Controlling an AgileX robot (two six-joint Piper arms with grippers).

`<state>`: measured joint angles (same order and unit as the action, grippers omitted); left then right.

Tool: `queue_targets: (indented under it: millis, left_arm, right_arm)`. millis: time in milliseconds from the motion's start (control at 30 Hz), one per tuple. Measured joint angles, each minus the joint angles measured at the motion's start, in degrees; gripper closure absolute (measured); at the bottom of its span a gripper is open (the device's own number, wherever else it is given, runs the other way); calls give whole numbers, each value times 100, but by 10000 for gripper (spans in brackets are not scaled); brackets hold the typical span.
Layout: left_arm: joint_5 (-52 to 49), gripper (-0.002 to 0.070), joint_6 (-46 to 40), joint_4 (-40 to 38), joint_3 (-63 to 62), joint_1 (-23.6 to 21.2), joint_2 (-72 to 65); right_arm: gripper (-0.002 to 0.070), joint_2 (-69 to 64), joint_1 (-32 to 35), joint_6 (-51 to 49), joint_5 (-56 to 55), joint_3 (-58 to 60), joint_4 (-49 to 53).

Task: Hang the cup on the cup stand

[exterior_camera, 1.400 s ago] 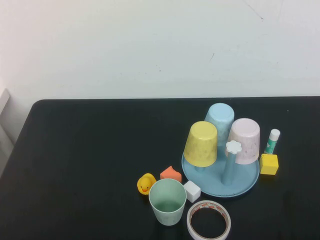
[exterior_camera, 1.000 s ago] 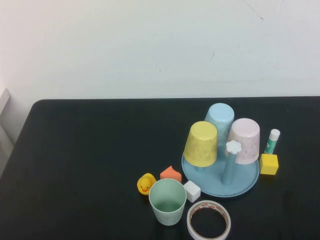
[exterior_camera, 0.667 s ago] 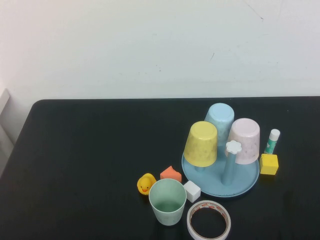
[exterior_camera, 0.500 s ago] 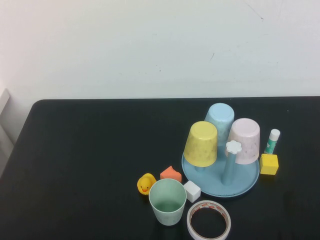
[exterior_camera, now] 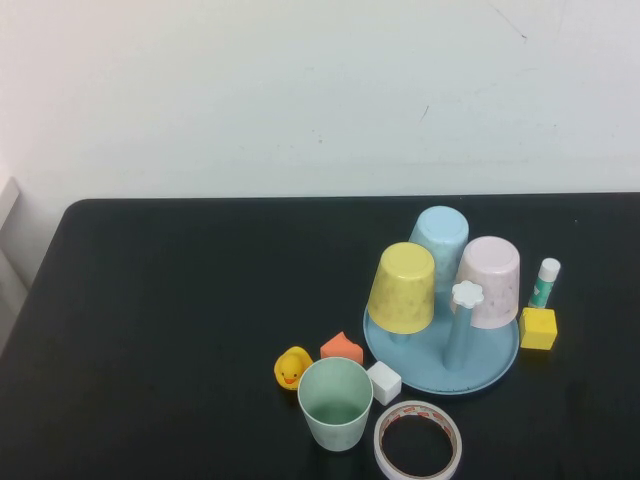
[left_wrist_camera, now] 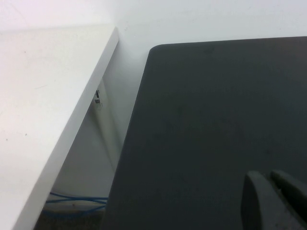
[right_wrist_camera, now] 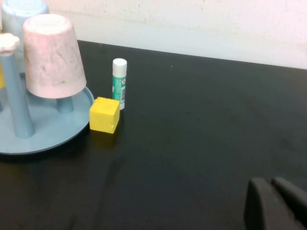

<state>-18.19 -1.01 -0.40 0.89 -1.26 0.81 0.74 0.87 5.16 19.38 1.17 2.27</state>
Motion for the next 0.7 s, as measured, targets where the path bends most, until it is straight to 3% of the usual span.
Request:
queue_targets:
  millis: [67,133,233,267,333,433,567,700]
  left_arm:
    - [0,676,57,-90,0,0,0]
    - [61,676,448,-682,0,0,0]
    - [138,676,1374,-2478,24,0,0]
    - [163,676,1819,-3759,23,0,0]
    - [226,676,1926,-4437,23,0,0]
    - [467,676,1937,-4843,23,0,0]
    - [788,676,1776,-5051,23,0,0]
    - [169,676,201,-4900,-384,11,0]
  right_arm:
    - [678,0,0,0,0,0,-101]
    - [678,0,0,0,0,0,-384]
    - [678,0,0,-47,0,0,-1297]
    - [678,0,0,-260,11,11,-2131]
    - [678,0,0,-484,37,34,-3165]
    - [678,0,0,-573,35,33,-4072]
    - [678,0,0,-419,-9,33,-4349]
    - [678,0,0,-212,-9,33,-4362]
